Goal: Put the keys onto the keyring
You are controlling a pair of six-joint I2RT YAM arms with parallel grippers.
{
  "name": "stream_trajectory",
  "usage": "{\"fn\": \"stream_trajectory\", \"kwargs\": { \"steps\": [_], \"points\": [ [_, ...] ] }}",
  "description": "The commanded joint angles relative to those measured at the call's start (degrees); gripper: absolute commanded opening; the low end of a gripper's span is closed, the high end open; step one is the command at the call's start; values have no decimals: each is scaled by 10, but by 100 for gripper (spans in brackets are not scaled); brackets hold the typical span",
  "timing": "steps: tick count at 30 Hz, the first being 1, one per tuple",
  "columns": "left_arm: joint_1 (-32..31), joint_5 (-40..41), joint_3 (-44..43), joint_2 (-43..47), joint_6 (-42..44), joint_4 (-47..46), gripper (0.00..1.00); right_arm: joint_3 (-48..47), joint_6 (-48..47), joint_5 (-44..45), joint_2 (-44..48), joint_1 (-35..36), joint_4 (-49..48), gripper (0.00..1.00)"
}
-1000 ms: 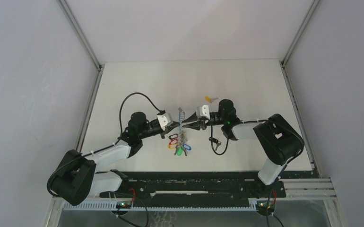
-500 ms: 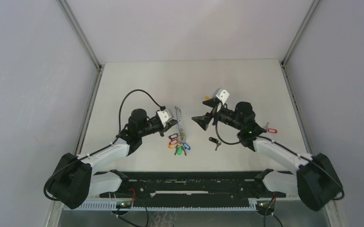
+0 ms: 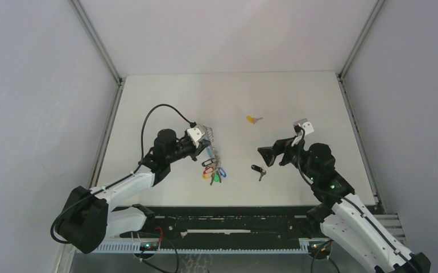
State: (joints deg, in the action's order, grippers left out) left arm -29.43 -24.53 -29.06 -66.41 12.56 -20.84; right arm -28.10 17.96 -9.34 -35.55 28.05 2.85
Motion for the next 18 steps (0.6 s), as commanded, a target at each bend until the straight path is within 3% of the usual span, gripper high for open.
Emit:
{"fn": "stream_trajectory", "kwargs": {
  "steps": [1,2,4,9,18],
  "points": [
    [3,26,-25,20,-24,-32,0,-5,72,44,18,-11,107,79],
    [3,29,-25,20,-25,-32,0,-10,82,60,14,-9,129,70],
    [3,34,-26,17,-27,-31,0,-21,103,90,-2,-5,177,64],
    [3,34,-31,10,-27,-26,0,-68,143,153,-84,9,284,59],
    [3,38,-32,10,-19,-21,0,-76,213,158,-243,26,289,56]
  ]
}}
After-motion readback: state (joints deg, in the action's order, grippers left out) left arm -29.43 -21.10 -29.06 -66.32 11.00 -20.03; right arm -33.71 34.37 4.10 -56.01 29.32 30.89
